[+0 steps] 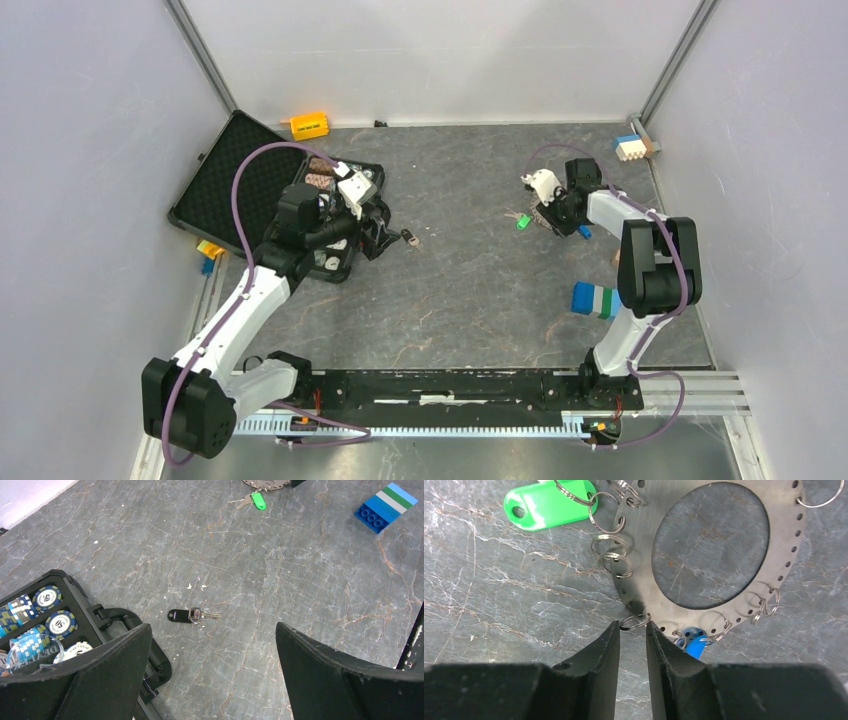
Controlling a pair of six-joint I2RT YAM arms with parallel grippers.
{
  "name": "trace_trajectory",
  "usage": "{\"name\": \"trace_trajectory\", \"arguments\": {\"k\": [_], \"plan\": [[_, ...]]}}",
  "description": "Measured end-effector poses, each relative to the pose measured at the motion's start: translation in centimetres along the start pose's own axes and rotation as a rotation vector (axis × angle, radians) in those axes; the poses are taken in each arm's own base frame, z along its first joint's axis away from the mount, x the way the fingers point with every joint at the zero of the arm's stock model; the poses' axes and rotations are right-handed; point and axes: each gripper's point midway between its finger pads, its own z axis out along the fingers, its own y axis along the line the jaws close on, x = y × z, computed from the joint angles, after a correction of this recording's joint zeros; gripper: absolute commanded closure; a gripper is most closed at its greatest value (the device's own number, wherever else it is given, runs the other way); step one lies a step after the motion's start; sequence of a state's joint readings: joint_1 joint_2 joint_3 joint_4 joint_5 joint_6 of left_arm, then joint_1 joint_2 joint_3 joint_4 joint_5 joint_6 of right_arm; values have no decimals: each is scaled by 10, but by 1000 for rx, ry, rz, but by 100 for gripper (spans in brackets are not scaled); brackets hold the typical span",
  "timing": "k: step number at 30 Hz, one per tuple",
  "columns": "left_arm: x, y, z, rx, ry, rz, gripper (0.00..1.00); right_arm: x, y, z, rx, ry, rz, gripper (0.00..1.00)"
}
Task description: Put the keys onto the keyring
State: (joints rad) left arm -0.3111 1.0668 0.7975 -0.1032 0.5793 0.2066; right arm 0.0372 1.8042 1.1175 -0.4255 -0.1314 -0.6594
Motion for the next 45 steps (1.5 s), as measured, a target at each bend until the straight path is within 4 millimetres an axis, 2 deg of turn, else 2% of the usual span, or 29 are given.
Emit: {"name": "trace_trajectory", "arguments": {"k": [7, 13, 20, 22, 29, 45], "plan": [[0, 0, 0, 1, 0, 0, 0, -11, -9, -9, 43, -40, 1, 78], [0, 0, 0, 3, -1, 0, 0, -10, -12, -11, 57, -34, 1, 80], [0, -1, 0, 3, -1, 0, 0, -9, -11, -9, 67, -39, 29, 59], [0, -1, 0, 3, -1, 0, 0, -8, -8, -10, 63, -47, 52, 57], [0, -1, 0, 6, -1, 0, 0, -11, -4, -14, 90, -93, 160, 55], [-1, -1, 0, 8, -2, 1, 0, -3, -11, -9, 144, -118, 334, 63]]}}
